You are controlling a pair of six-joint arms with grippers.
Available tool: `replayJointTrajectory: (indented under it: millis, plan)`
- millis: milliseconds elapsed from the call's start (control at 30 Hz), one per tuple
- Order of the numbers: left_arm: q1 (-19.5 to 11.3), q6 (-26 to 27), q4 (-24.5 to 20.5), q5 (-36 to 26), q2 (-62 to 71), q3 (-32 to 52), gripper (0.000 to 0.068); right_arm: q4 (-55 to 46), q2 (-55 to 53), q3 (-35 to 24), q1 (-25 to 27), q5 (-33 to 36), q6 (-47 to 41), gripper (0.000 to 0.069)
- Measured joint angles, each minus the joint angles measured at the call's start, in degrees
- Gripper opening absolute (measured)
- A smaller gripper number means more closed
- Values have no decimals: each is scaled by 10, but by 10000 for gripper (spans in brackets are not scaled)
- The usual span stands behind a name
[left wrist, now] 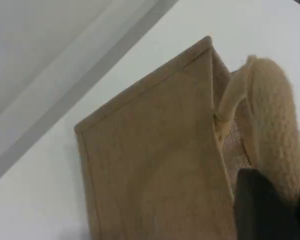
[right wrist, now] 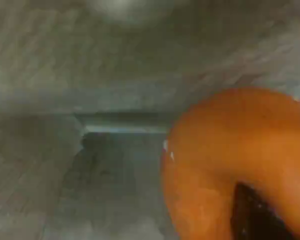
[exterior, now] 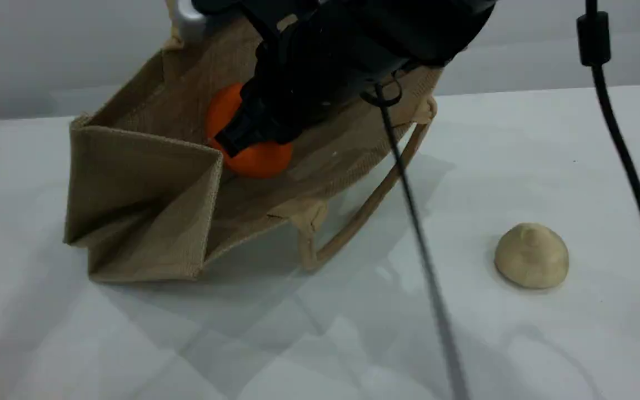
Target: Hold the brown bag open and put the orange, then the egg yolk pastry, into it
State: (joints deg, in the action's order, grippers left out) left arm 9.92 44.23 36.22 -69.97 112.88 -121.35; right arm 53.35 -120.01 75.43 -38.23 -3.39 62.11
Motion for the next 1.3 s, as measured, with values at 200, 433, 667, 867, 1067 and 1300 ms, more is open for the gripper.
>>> replayJointTrajectory:
  millis: [200,433,667,867,1067,1300]
  plan:
    - [0,1,-2,0,1,0,88,33,1,0,0,-13,-1,379]
    - [0,1,-9,0,1,0,88,35,37,-2,1,19,-1,578]
    - [0,1,-17,0,1,0,88,32,108,-9,43,106,1,580]
    - [0,1,-17,0,1,0,88,25,157,-21,134,213,-29,580]
    - [0,1,-17,0,1,0,88,-36,183,-21,242,355,-99,580]
    - [0,2,-17,0,1,0,88,-194,188,-19,345,505,-240,580]
